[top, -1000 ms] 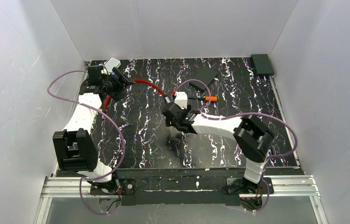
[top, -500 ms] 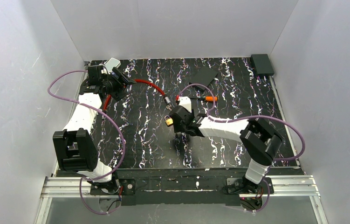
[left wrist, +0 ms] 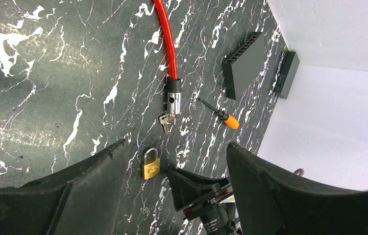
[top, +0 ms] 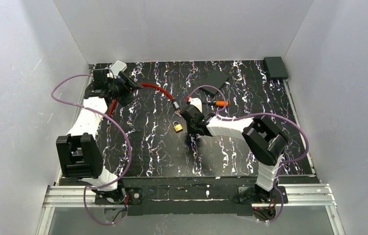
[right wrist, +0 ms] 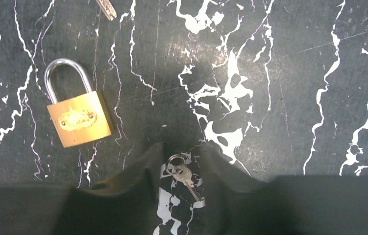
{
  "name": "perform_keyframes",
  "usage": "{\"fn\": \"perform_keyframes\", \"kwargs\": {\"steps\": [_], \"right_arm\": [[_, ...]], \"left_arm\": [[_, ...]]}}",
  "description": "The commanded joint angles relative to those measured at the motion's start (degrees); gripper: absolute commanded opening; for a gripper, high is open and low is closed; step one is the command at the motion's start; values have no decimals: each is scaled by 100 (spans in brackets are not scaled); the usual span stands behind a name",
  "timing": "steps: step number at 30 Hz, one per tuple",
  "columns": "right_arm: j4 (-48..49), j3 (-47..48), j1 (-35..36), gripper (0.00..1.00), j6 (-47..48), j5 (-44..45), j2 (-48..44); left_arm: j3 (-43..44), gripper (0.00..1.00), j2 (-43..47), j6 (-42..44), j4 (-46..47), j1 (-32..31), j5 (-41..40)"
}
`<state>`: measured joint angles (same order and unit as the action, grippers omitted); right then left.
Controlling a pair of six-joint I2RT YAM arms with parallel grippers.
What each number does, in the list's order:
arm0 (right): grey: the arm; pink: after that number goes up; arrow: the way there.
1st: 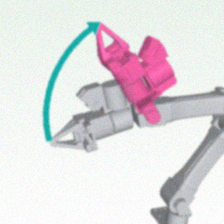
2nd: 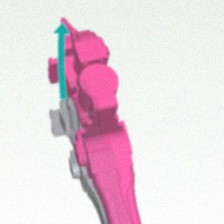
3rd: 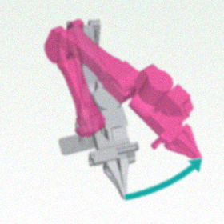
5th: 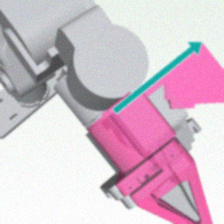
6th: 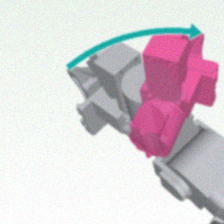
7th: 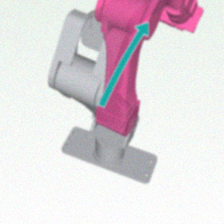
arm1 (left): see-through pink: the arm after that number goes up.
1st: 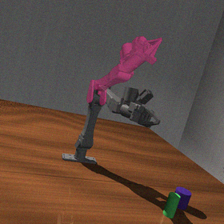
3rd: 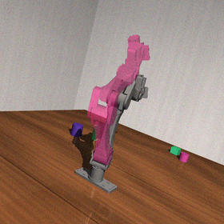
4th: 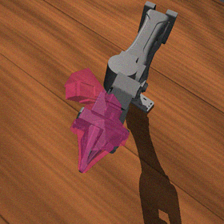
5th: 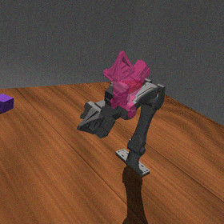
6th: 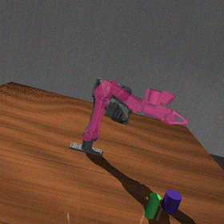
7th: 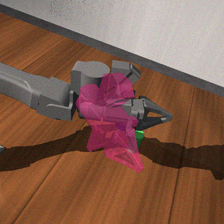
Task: Unlock with the key
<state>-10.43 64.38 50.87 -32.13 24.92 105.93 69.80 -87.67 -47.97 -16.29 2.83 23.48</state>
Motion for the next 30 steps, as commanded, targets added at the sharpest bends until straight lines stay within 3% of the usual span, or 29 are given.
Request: {"fn": "perform_keyframes", "kwargs": {"steps": [1, 11, 15, 17, 19, 21, 30], "right_arm": [[-96, 105, -68, 30, -23, -257, 134], [-123, -165, -68, 11, -72, -414, -19], [-155, -76, -68, 11, -8, -413, -111], [-261, 18, -68, 20, -18, -418, -142], [-370, 121, -68, 45, -3, -478, -181], [-469, 178, -68, 59, 85, -543, -254], [-937, 299, -68, 61, 388, -638, -434]], "left_arm": [[100, 70, -16, 83, 9, 7, 110], [128, 70, -27, 100, -7, 7, 107], [128, 70, -78, 94, -5, 9, 127], [130, 70, -88, 83, -5, 7, 136], [129, 70, -90, 80, -5, 10, 137], [133, 70, -87, 77, -5, 10, 138], [115, 70, -86, 63, -5, 16, 148]]}}
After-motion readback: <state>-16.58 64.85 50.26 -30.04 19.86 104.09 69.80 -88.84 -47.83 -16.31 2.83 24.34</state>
